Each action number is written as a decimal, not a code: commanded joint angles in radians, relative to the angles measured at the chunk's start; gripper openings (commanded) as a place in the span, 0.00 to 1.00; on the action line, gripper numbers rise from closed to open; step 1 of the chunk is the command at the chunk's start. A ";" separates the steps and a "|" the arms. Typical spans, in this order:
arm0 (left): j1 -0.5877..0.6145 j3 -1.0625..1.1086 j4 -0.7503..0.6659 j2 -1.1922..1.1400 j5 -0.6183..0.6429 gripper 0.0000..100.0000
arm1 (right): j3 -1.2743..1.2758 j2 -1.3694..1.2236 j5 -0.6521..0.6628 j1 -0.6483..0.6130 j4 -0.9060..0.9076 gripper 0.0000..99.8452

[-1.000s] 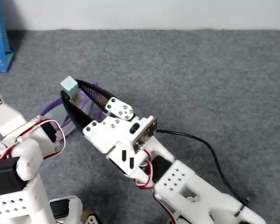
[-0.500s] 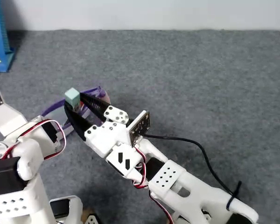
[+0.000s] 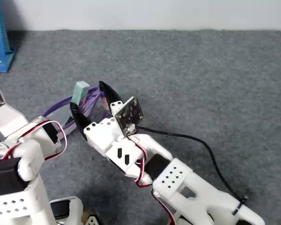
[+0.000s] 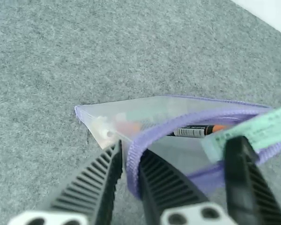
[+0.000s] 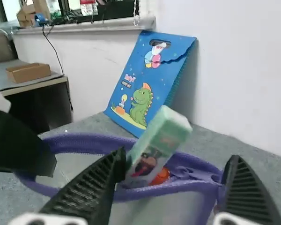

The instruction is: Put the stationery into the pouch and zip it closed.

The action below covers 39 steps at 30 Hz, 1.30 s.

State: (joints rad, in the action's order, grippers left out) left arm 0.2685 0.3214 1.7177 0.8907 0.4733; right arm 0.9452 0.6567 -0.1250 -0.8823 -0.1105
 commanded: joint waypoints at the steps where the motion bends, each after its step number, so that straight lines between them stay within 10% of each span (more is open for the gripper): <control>1: 0.003 0.016 -0.008 -0.009 0.011 0.01 | -0.064 0.093 0.014 0.022 0.081 0.25; 9: 0.003 0.015 -0.008 -0.009 0.011 0.01 | -0.049 0.193 0.017 0.015 0.114 0.00; 25: 0.005 0.016 -0.006 -0.009 0.011 0.01 | -0.038 0.194 0.009 0.162 0.406 0.27; 39: 0.003 0.016 -0.008 -0.009 0.011 0.01 | -0.060 0.074 0.002 0.110 0.340 0.23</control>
State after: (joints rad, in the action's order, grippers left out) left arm 0.2762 0.3214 1.7223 0.8907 0.4733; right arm 0.9436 0.7887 -0.1358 -0.7641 0.2793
